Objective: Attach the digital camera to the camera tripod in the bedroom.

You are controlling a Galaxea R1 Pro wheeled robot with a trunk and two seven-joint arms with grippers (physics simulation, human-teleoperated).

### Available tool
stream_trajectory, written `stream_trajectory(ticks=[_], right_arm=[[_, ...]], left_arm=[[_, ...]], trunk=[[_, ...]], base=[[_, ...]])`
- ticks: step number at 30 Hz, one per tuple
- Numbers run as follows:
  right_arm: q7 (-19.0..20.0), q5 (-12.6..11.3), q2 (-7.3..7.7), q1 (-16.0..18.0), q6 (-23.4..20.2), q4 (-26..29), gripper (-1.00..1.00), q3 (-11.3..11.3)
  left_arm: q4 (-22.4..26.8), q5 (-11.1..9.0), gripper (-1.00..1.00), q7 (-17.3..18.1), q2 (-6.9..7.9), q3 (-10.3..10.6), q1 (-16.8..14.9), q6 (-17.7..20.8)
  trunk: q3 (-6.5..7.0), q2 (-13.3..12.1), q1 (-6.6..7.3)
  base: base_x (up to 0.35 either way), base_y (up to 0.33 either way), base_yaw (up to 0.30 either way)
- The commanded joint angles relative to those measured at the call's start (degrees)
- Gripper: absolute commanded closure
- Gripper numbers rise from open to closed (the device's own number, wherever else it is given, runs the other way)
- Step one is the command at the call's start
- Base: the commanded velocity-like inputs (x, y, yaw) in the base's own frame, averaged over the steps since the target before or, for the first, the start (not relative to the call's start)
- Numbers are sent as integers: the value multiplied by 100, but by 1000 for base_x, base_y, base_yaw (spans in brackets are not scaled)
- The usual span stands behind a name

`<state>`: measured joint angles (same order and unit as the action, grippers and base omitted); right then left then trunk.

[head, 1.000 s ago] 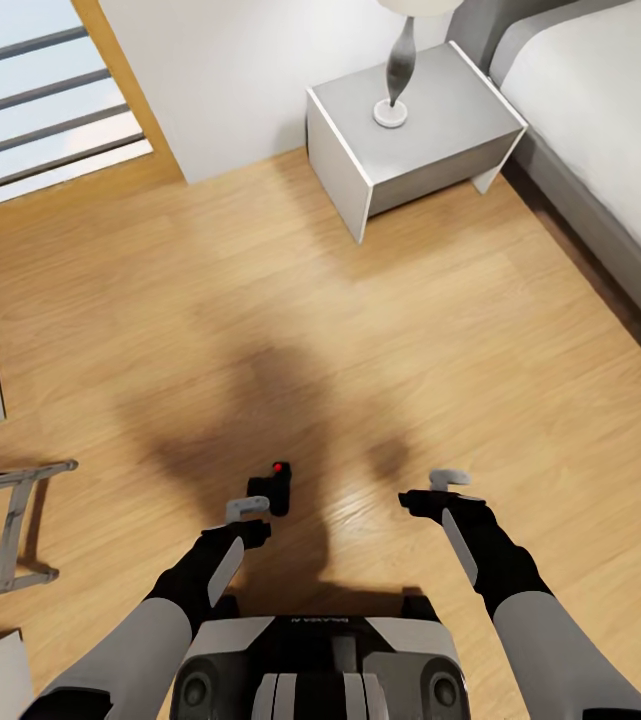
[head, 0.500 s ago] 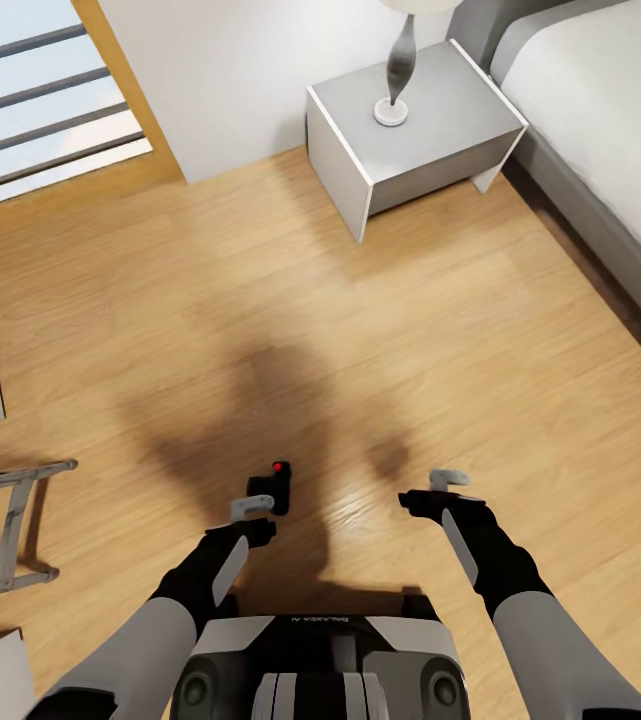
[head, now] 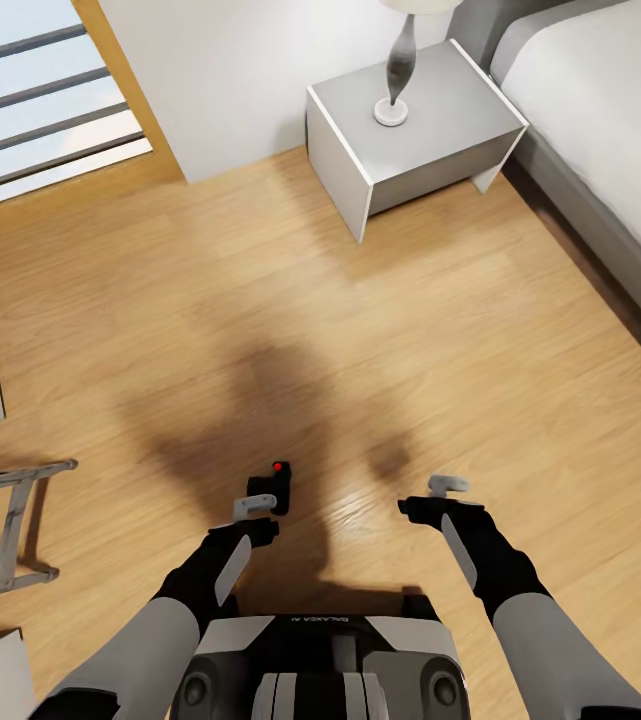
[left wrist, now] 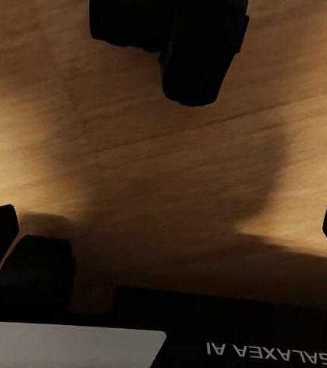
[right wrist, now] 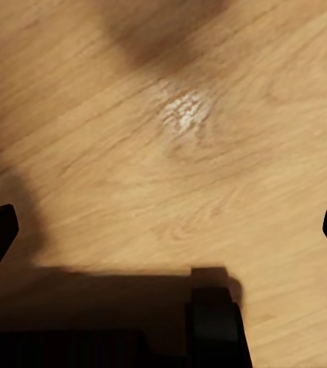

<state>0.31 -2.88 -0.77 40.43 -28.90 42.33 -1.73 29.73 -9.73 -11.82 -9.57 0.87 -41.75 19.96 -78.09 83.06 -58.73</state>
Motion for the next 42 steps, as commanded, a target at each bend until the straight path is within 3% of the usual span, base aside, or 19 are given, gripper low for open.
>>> stream_trajectory(ticks=[1,35,42], right_arm=[[3,-29,-4,0,-28,8,-100,-17],[-4,-23,-10,0,-19,3,-100,-12],[-4,-21,-11,0,-20,3,-100,-12]], left_arm=[[12,-58,-100,-39,0,10,1,25],[28,-64,-100,-44,4,10,1,26],[34,-64,-100,-42,4,5,1,26]], trunk=[[-2,2,0],[-2,2,0],[-128,282,-154]], base=[[0,0,0],[0,0,0],[0,0,0]])
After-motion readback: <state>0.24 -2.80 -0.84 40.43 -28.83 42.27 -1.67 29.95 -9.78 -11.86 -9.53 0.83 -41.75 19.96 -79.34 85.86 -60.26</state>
